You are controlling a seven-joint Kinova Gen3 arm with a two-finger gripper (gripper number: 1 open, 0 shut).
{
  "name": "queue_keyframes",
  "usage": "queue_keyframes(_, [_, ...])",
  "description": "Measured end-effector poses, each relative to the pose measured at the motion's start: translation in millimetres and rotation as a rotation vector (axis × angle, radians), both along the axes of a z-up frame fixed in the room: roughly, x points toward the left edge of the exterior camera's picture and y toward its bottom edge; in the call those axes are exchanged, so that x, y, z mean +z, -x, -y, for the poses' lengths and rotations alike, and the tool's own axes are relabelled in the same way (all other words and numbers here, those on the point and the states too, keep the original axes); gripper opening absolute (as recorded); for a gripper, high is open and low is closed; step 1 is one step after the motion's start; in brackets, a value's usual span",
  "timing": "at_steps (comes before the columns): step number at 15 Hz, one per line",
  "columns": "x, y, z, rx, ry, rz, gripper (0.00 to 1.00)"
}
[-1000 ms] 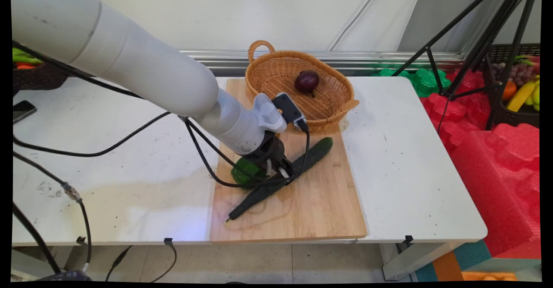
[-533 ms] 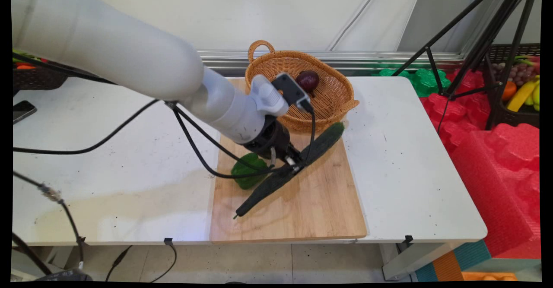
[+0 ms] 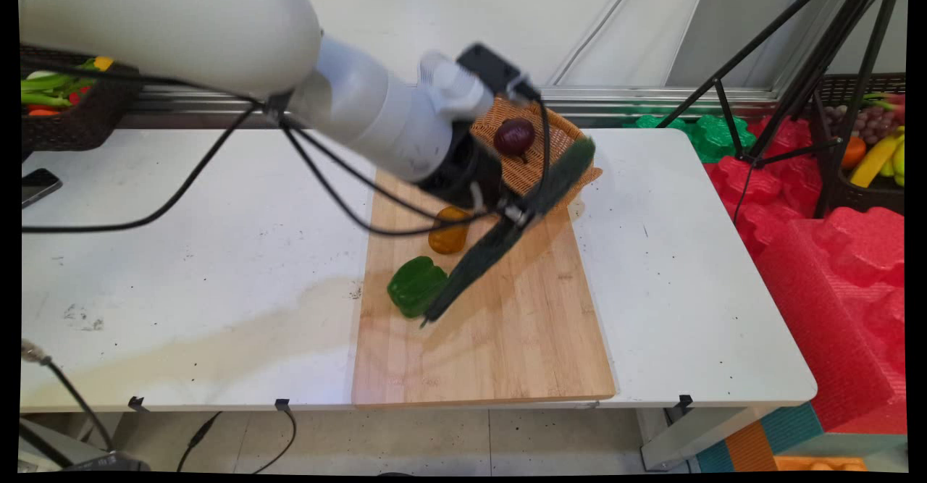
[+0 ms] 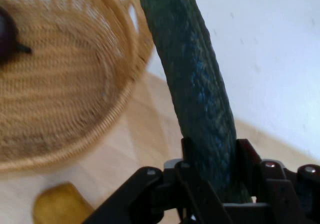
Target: Place the picked object in the vegetable basket
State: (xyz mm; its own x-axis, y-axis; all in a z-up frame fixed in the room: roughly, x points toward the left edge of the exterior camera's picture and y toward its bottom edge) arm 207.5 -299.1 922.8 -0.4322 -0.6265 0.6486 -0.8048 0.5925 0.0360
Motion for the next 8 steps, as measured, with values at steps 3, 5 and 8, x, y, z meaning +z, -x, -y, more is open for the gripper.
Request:
queue_keyframes(3, [17.4, -2.9, 13.2, 0.052, 0.037, -0.017, 0.0])
queue_keyframes(5, [26.2, -5.8, 24.5, 0.094, 0.061, -0.026, 0.0])
queue_keyframes(8, [34.9, -10.9, 45.4, 0.163, 0.091, -0.033, 0.0])
